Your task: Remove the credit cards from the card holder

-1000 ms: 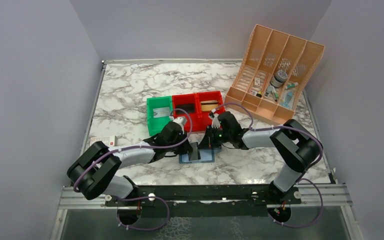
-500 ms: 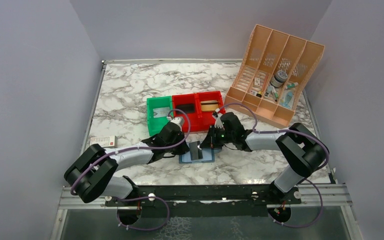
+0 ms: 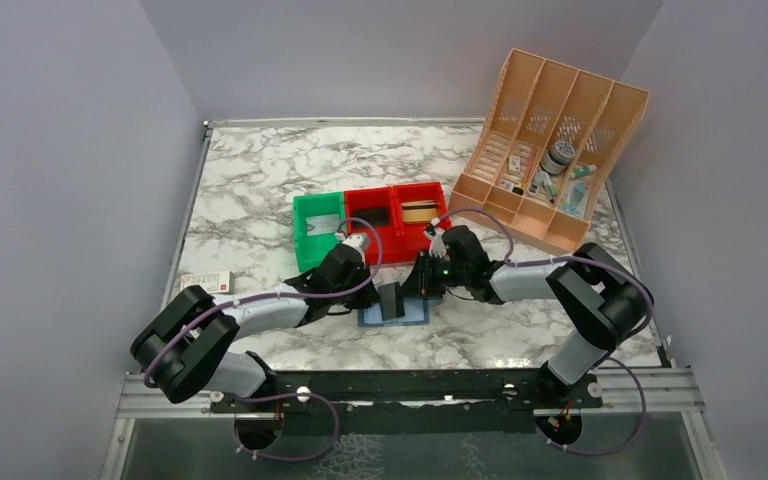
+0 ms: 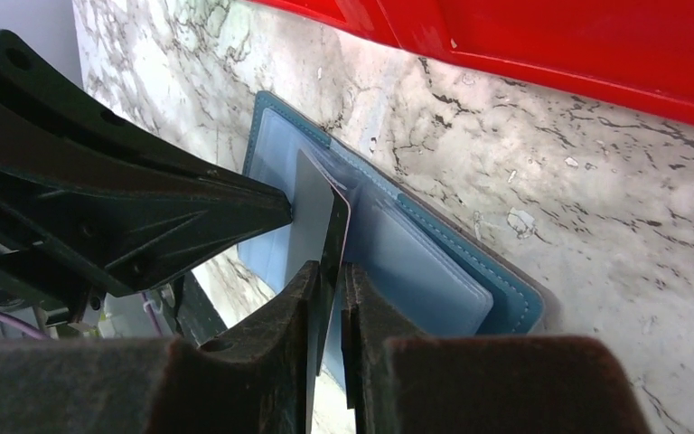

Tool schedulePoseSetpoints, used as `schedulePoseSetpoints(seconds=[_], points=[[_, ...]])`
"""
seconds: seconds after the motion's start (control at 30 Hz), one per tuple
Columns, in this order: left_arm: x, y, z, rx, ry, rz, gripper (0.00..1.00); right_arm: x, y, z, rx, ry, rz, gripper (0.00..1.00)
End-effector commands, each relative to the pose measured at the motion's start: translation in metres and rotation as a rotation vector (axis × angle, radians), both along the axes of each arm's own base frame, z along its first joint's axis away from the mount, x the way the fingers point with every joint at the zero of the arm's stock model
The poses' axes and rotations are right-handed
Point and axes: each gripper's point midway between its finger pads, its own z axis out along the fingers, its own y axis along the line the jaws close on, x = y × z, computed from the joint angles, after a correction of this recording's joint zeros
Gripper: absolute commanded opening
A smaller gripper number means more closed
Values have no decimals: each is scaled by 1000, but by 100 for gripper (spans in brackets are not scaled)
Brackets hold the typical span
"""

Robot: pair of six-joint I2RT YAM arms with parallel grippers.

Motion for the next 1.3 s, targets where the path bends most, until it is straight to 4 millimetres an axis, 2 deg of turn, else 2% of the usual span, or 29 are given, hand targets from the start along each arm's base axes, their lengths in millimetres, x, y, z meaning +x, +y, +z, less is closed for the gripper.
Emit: schedulePoseSetpoints(seconds=[0.0,0.1,0.23,0.47,0.6,0.73,0.97,1.13,1.27], points=[[-13,14,-26,96,69,-12,4,-8,9,-2,64,26,66,16],[-14,15,-29,104,75,-14,4,-10,12,1,91,20,83,14],[-14,15,-28,106,73,-17,3,-7,7,1,61,4,57,1],[-15,17,-25,105,65,-13,3,5,-12,-4,-6,-20,-18,1],[-15,16,-21,94,60,-16,3,2,-10,2,25,-28,5,1],[-13,16,-19,93,61,-5,3,-7,1,6,69,-40,114,8],[-13,15,-15,79,53,-2,2,-9,2,-1,58,-23,123,15],[-12,16,-15,83,51,6,1,-12,8,0,95,-7,149,22],[-12,14,-14,76,51,1,0,-11,10,-1,103,0,147,22]])
